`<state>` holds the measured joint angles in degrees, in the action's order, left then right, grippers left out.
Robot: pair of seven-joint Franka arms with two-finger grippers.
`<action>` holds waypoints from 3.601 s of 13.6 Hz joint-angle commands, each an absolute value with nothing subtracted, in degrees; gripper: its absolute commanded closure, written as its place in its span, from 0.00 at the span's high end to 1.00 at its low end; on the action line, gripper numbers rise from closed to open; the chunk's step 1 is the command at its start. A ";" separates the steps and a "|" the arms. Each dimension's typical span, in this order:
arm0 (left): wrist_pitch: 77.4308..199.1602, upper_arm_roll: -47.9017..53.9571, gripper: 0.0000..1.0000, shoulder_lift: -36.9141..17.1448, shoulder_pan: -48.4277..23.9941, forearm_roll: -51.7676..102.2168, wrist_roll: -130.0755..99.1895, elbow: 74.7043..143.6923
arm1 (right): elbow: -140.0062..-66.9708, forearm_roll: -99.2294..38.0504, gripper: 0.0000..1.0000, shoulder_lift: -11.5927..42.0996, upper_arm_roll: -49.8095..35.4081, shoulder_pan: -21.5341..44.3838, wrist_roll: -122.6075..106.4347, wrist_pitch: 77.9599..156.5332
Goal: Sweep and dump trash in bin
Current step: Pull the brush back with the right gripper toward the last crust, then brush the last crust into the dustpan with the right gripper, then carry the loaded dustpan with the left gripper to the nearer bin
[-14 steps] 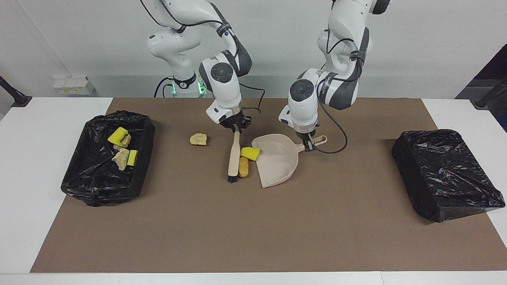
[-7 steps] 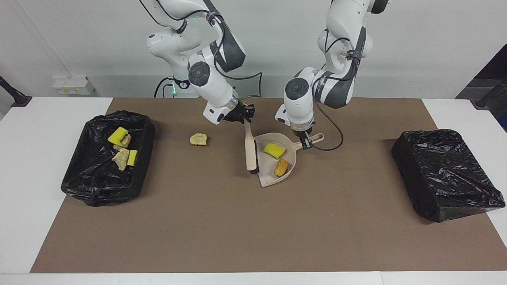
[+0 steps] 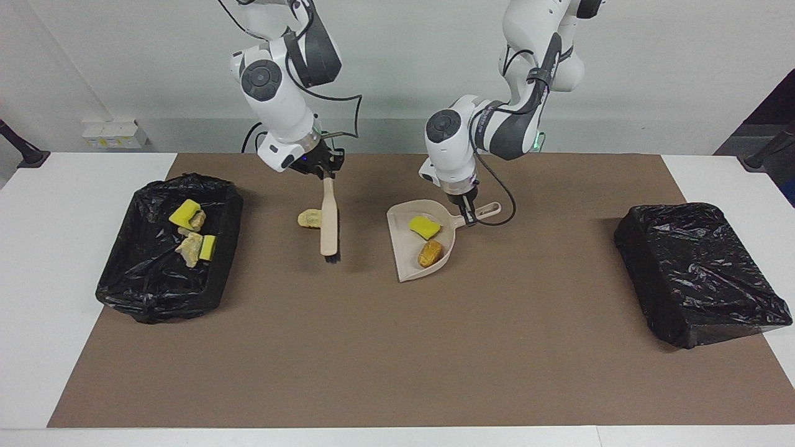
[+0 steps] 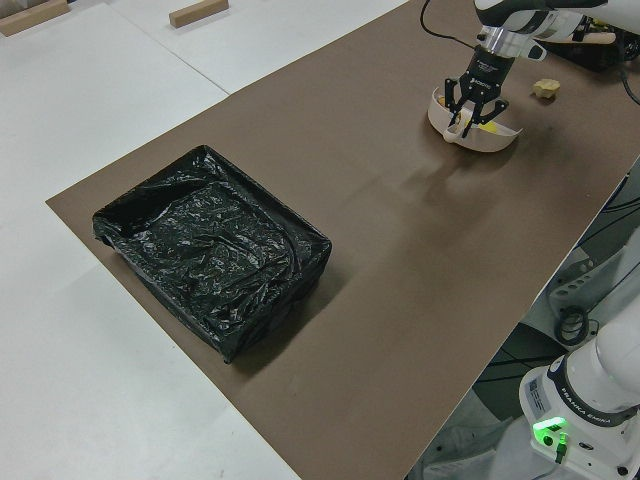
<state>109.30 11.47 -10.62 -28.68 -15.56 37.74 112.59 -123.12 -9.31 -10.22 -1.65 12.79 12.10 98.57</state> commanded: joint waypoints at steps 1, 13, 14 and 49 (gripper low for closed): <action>109.94 10.90 0.00 -6.95 -31.28 -16.96 34.37 117.76 | -132.17 -6.25 0.00 -17.39 -2.37 10.64 10.81 99.49; 110.57 10.90 0.00 -5.80 -30.85 -16.88 34.54 120.41 | -154.07 -0.61 0.00 -29.97 -2.81 8.23 15.69 107.93; 110.57 10.90 0.00 -5.80 -30.68 -16.88 34.54 120.41 | -154.51 -0.96 0.00 -29.97 -2.81 9.48 18.60 107.84; 118.13 10.81 0.00 0.08 -8.03 -7.39 68.61 118.83 | -125.52 -20.50 0.00 -12.04 -2.29 27.60 19.07 109.88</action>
